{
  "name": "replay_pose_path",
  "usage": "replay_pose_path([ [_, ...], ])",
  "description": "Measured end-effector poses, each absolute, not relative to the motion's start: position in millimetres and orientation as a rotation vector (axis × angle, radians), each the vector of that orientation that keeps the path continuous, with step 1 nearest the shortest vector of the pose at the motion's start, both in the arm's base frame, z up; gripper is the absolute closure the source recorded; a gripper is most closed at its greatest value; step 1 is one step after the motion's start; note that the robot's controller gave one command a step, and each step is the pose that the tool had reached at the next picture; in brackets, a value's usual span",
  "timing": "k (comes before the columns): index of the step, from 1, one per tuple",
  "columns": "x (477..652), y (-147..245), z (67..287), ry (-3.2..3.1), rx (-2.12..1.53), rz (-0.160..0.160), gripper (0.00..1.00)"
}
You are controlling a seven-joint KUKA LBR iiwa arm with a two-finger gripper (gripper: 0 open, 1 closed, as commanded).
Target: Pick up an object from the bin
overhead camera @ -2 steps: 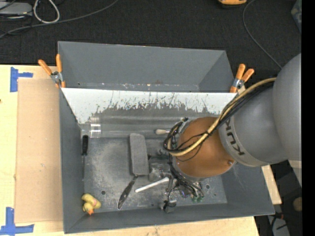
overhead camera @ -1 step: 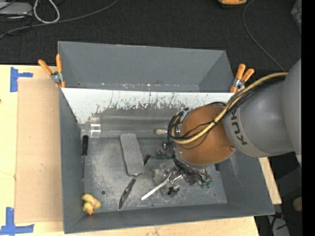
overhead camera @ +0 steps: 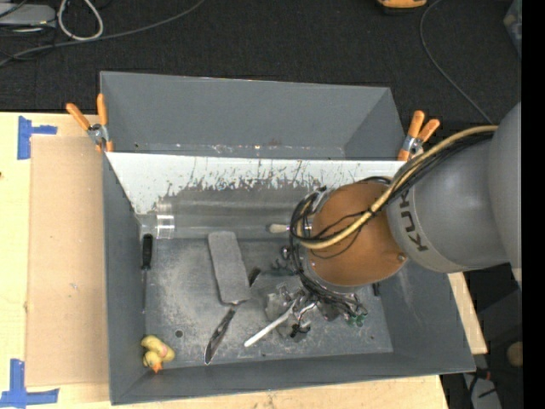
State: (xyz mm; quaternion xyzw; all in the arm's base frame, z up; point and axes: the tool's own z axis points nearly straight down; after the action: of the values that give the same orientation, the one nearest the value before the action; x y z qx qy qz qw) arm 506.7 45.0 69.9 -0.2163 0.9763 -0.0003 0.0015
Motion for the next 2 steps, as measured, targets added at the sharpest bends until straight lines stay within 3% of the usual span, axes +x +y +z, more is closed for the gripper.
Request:
replay_pose_path([
  [1,505.8,45,78,3.067,-0.676,0.0,1.0],
  [2,504.5,46,114,3.071,-0.677,0.002,1.0],
])
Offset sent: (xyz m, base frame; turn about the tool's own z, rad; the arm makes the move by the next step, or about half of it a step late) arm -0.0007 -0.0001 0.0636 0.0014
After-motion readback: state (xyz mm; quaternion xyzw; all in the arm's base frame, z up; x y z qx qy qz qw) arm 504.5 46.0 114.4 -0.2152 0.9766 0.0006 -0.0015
